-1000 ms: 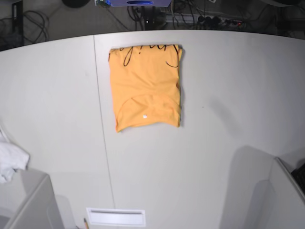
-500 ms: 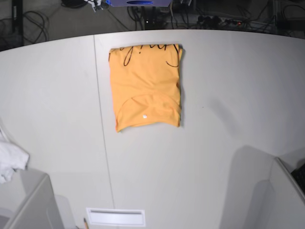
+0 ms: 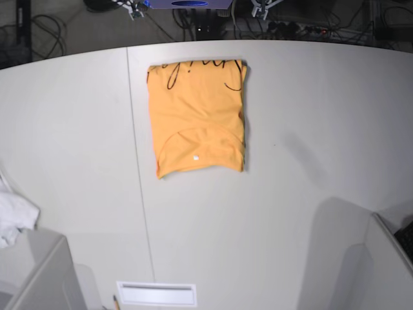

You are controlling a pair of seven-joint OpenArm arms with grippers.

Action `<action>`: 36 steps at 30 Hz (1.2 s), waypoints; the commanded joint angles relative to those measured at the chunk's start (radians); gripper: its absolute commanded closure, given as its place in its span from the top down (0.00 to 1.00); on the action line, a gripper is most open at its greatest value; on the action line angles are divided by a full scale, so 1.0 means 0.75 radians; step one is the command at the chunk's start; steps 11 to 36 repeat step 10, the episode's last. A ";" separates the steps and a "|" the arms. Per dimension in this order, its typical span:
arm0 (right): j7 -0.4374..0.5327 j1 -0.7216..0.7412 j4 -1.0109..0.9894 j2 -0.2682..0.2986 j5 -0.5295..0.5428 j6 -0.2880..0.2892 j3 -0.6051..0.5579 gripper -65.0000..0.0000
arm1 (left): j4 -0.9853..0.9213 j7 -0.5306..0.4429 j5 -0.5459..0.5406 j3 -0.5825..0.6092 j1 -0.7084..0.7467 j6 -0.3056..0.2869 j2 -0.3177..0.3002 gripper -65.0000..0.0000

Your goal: Fold the T-shirt properly

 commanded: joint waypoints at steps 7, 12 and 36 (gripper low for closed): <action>0.198 -0.021 0.038 0.015 0.004 0.001 0.003 0.00 | -0.066 -0.006 0.009 0.002 -0.022 -0.004 -0.024 0.00; 0.247 -0.026 0.044 0.017 0.006 0.001 0.003 0.00 | -0.076 -0.006 0.009 0.002 -0.030 -0.002 -0.024 0.00; 0.247 -0.026 0.044 0.017 0.006 0.001 0.003 0.00 | -0.076 -0.006 0.009 0.002 -0.030 -0.002 -0.024 0.00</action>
